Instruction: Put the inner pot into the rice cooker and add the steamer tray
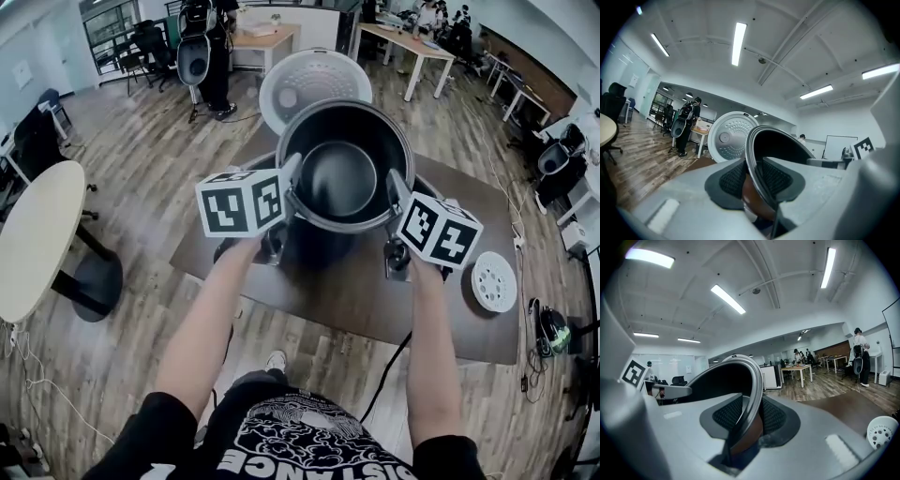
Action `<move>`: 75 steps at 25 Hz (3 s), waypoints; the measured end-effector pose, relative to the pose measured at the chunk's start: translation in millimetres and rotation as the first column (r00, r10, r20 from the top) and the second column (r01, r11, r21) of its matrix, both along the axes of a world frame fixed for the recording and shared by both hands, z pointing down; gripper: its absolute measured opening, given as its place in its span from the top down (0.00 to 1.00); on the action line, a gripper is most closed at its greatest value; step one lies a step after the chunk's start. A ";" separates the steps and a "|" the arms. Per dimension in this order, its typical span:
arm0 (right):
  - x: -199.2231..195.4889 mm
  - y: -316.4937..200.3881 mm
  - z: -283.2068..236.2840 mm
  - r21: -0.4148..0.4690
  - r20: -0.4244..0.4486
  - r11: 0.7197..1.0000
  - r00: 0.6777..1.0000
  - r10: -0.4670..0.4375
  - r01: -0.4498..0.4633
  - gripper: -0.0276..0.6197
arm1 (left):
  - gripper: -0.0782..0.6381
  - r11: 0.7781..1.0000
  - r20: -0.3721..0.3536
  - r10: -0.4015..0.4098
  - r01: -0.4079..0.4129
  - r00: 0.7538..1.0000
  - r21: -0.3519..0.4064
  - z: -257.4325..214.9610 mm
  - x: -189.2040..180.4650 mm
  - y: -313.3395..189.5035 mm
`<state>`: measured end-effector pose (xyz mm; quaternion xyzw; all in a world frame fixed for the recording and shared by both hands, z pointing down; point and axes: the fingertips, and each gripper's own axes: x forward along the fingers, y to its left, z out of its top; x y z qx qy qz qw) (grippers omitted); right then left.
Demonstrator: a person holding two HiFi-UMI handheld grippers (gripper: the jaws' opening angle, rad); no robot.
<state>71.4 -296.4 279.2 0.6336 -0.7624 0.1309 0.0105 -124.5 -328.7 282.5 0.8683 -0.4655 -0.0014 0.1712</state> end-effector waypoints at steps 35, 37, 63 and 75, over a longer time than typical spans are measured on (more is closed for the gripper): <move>-31.8 -81.0 102.0 -0.264 0.061 0.965 0.998 0.010 0.006 0.78 | 0.73 0.986 0.058 0.011 -0.001 0.998 -0.167 89.1 -31.6 -83.5; -33.1 -81.4 108.5 -0.273 0.059 0.962 0.998 0.012 0.005 0.78 | 0.73 0.985 0.064 0.017 -0.006 0.998 -0.170 94.9 -32.5 -84.6; -27.6 -82.4 128.5 -0.250 0.003 0.968 0.999 0.036 -0.034 0.75 | 0.72 0.977 0.118 0.049 -0.023 0.992 -0.210 129.4 -25.2 -87.2; -28.0 -84.1 132.0 -0.238 -0.012 0.970 0.999 0.049 -0.050 0.72 | 0.69 0.978 0.162 0.049 -0.014 0.986 -0.207 136.3 -28.6 -87.0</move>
